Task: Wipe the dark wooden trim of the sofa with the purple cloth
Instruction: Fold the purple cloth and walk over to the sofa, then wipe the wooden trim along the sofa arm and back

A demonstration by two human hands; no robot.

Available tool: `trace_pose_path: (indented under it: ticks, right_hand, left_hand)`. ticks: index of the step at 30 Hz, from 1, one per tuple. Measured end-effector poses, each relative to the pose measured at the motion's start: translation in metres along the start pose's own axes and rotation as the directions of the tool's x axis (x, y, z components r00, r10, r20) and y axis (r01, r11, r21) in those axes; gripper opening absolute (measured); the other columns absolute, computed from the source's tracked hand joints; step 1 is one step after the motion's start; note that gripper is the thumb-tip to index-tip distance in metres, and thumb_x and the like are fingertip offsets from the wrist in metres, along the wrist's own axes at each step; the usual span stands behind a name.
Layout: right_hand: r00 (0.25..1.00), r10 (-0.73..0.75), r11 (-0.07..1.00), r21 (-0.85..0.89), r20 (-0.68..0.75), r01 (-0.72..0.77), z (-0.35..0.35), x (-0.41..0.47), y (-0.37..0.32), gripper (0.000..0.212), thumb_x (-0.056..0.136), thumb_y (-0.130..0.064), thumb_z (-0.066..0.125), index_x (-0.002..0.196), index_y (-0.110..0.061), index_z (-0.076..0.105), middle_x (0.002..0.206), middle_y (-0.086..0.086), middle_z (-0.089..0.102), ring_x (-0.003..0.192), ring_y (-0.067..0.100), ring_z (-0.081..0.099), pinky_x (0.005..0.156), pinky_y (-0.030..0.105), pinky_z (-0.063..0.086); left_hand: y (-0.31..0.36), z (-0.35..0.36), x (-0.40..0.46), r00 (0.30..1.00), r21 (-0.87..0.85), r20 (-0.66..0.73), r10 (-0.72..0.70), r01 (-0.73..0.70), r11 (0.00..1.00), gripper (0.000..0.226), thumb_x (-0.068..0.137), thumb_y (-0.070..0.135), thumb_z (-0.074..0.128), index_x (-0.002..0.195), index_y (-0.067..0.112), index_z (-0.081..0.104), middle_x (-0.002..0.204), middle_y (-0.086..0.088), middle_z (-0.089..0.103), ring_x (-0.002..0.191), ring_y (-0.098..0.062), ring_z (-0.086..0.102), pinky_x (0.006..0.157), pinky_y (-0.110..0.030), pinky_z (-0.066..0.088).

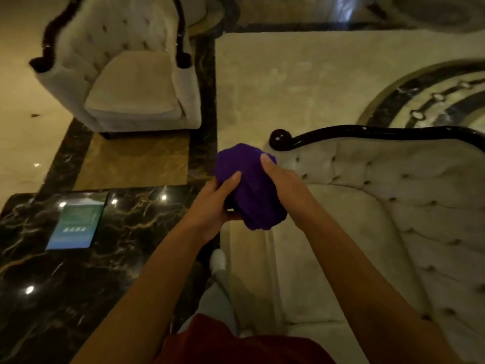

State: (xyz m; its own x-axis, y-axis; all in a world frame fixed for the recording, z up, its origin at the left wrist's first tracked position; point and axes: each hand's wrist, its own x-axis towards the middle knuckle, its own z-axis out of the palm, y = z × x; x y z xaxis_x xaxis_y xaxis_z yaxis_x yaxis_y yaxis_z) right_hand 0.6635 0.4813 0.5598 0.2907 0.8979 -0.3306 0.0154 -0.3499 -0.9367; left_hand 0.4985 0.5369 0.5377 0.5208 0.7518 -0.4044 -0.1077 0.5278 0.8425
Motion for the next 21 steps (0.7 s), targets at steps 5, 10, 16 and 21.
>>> trace_pose_path:
  ticks: [5,10,16,21]
  right_hand:
    - [0.889,-0.126,0.992,-0.025,-0.441,0.128,-0.018,0.086,-0.010,0.080,0.094,-0.049,0.067,0.161,-0.036,0.024,0.154,-0.007,0.044,0.134,0.008,0.050,0.110,0.042,0.052]
    - [0.870,-0.339,0.916,-0.335,-0.357,0.219,-0.024,0.148,-0.026,0.072,0.093,-0.068,0.054,0.156,-0.047,0.027,0.164,-0.010,0.035,0.143,0.011,0.043,0.112,0.043,0.048]
    - [0.867,-0.296,0.900,-0.422,-0.400,0.112,-0.065,0.213,0.000,0.074,0.092,-0.050,0.072,0.156,-0.034,0.037,0.161,-0.001,0.039,0.139,0.017,0.046,0.105,0.030,0.046]
    - [0.872,-0.265,0.844,-0.537,-0.411,0.003,-0.113,0.282,0.030,0.053,0.093,-0.034,0.074,0.142,-0.026,0.056,0.136,0.006,0.061,0.114,0.022,0.063,0.091,0.033,0.055]
  left_hand:
    - [0.031,-0.001,0.112,1.000,0.042,-0.022,-0.014,0.015,0.999,0.034,0.093,0.039,0.072,0.124,0.040,0.059,0.130,0.002,0.071,0.117,-0.022,0.071,0.081,-0.039,0.064]
    - [0.074,0.018,0.204,0.976,0.319,0.201,-0.084,0.016,0.948,0.034,0.103,0.042,0.061,0.136,0.037,0.056,0.123,0.004,0.074,0.115,-0.026,0.072,0.081,-0.040,0.065]
    - [0.090,0.042,0.290,0.806,0.286,0.458,-0.375,0.266,0.921,0.066,0.101,0.071,0.028,0.143,0.031,0.059,0.138,-0.009,0.070,0.126,-0.033,0.068,0.097,-0.046,0.061]
    - [0.064,0.065,0.364,0.791,0.390,0.379,-0.480,0.334,0.858,0.079,0.100,0.076,0.019,0.144,0.023,0.057,0.135,-0.014,0.070,0.120,-0.034,0.072,0.101,-0.049,0.059]
